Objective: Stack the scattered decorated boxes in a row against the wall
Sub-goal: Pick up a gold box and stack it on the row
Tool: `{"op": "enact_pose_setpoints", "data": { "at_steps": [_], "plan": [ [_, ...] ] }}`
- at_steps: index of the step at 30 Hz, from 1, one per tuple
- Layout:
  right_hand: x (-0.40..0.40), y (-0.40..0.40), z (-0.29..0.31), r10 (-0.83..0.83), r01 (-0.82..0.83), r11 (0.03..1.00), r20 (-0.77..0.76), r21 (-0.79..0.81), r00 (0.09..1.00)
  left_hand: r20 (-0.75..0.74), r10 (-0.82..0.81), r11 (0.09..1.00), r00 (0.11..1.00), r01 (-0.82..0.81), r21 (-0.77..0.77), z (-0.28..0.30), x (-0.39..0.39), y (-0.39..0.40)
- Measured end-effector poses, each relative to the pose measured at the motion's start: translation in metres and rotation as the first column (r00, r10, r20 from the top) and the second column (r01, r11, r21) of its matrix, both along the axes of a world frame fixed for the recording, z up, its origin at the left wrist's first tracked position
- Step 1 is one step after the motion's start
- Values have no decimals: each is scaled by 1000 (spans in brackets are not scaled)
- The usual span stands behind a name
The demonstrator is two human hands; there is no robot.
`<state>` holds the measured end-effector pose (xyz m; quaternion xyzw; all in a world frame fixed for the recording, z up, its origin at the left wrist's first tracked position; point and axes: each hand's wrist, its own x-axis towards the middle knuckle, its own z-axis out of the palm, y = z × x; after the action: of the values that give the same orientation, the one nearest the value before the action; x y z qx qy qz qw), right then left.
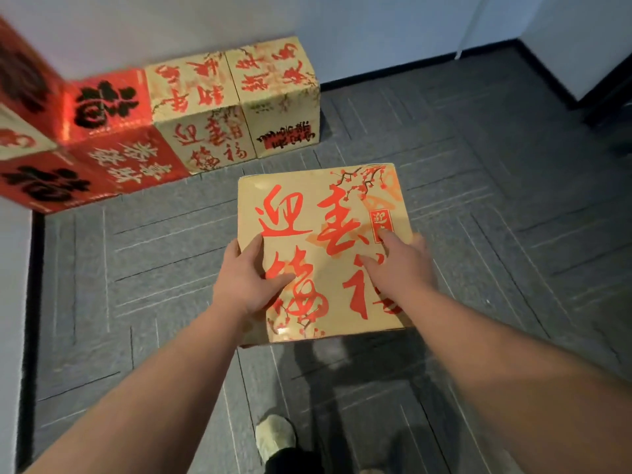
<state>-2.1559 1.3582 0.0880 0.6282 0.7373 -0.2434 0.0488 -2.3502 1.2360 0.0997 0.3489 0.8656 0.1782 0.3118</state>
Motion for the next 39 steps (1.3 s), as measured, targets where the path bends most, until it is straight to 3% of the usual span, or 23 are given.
{"op": "enact_pose_setpoints", "data": {
  "at_steps": [6, 13, 22, 32, 39],
  "plan": [
    [-103, 69, 63, 4, 0, 995, -30, 103, 1000, -52, -31, 987, 998, 39, 159, 53, -107, 64],
    [-230, 123, 101, 52, -31, 987, -129, 157, 990, -161, 57, 985, 985, -29, 172, 97, -227, 116],
    [-373, 202, 97, 153, -138, 984, -147, 110, 977, -188, 146, 986, 971, -127, 107, 90, -361, 178],
    [-530, 260, 108, 232, -221, 967, -87, 125, 969, -170, 249, 964, 954, -227, 138, 83, -513, 227],
    [-665, 287, 110, 222, -200, 966, -131, 162, 966, -181, 255, 959, 950, -226, 168, 88, -642, 256]
  ]
}}
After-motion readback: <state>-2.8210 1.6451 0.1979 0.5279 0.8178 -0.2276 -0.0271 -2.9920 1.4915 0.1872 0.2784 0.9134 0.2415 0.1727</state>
